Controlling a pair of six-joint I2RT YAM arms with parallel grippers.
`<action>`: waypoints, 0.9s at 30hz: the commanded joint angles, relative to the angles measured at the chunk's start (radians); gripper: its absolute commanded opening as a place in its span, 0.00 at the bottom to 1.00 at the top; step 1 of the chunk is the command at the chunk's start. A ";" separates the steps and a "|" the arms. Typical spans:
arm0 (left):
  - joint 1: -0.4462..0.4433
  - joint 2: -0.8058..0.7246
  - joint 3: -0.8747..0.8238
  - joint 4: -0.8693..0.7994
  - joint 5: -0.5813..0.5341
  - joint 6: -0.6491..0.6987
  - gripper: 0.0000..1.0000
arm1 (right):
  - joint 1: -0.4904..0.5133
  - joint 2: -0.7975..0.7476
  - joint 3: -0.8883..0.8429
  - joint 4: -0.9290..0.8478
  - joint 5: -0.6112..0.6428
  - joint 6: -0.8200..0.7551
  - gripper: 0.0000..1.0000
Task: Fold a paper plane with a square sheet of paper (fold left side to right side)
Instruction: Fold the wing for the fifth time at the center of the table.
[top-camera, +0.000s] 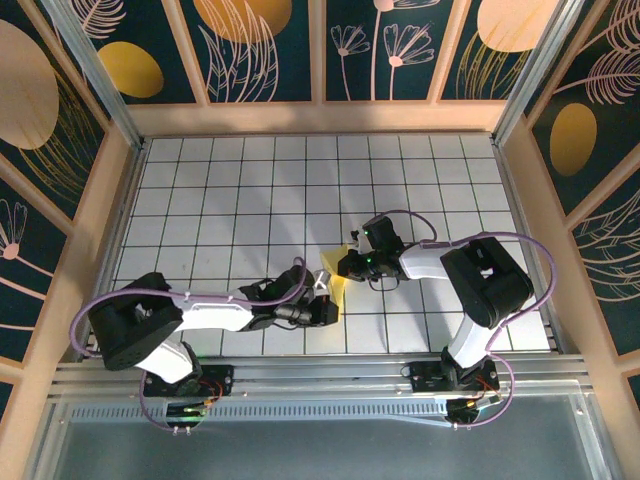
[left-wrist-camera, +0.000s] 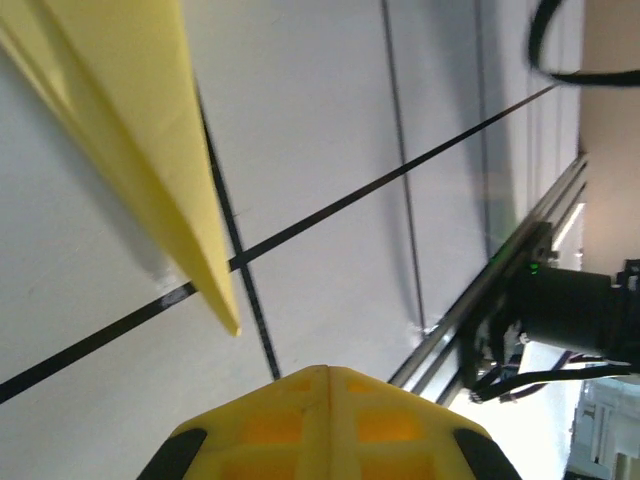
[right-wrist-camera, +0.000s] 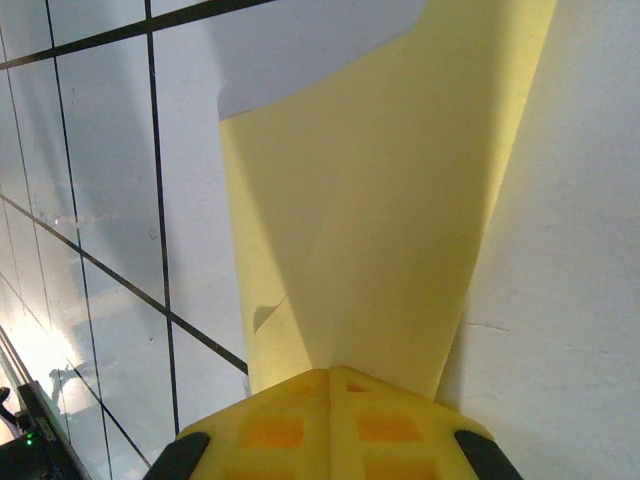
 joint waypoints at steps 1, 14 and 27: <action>0.033 -0.007 0.042 -0.041 -0.009 0.027 0.00 | 0.011 0.057 -0.022 -0.140 0.108 -0.013 0.00; 0.072 0.230 0.226 -0.071 0.043 0.118 0.00 | 0.012 0.061 -0.019 -0.142 0.103 -0.010 0.00; 0.072 0.320 0.239 -0.092 0.021 0.133 0.00 | 0.015 0.064 -0.007 -0.169 0.123 -0.020 0.00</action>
